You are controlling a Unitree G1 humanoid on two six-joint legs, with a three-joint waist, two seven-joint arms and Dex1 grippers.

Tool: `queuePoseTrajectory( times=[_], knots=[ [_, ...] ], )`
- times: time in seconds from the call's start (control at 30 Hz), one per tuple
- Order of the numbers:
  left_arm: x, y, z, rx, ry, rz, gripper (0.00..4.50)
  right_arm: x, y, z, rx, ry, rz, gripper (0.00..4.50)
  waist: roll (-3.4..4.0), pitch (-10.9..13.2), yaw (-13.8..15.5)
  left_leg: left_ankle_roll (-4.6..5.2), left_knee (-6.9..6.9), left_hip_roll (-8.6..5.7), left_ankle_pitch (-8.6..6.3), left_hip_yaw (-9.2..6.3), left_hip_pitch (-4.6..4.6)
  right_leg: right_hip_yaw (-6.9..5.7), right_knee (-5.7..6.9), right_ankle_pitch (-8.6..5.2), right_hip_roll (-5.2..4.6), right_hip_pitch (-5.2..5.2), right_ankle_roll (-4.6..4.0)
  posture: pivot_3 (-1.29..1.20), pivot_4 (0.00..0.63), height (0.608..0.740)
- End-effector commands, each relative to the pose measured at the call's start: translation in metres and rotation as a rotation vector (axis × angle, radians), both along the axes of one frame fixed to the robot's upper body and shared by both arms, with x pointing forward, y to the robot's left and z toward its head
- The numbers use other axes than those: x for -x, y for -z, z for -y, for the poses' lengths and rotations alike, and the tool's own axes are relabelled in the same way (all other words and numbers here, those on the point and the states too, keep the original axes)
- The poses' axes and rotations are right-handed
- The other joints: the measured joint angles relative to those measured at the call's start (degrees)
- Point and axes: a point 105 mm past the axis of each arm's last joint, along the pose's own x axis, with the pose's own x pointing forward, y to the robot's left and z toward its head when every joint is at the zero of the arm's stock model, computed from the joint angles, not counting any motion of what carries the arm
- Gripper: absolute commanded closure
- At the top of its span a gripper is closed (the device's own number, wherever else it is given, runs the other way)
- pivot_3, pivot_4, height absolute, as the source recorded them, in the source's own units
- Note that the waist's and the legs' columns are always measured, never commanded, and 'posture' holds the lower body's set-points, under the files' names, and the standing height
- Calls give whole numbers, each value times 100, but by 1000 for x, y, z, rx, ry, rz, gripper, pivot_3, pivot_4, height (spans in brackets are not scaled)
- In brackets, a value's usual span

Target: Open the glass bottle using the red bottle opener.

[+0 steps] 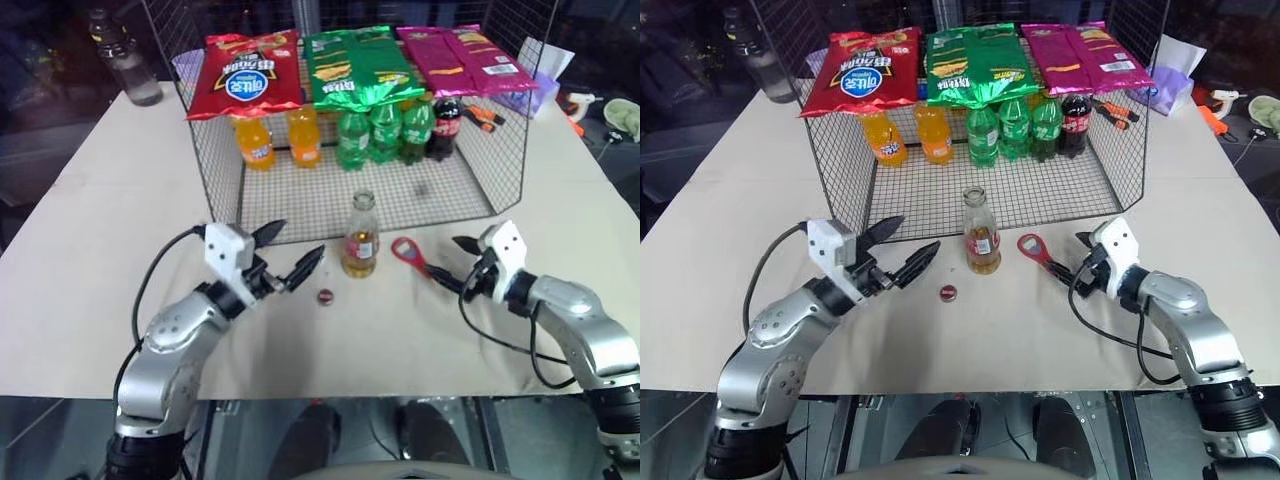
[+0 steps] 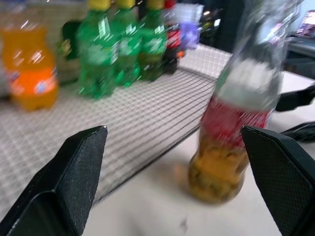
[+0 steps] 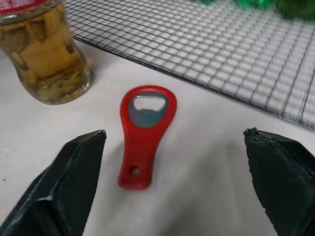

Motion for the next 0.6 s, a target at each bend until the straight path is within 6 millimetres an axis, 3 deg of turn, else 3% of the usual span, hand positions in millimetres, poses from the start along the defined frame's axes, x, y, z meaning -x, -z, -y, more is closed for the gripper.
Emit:
queuePoseTrajectory(
  times=[0.03,0.27,0.6],
  knots=[
    [13,1,-19,-63,-36,8,0,13,-12,4,-47,-19,36,135,0,-1,5,0,1,1,0,-1,-10,-1,2,0,0,-10,0,0,150,740],
    [55,49,-40,-160,15,-171,0,40,-2,25,-72,-27,111,135,2,-2,-1,0,-1,2,-1,1,-27,-3,-8,0,-3,-21,0,0,150,740],
    [66,54,-36,-201,-3,-150,0,63,18,55,-67,-3,2,135,4,-3,9,2,-2,6,-2,0,-18,-6,2,0,-9,-14,-1,0,150,740]
  ],
)
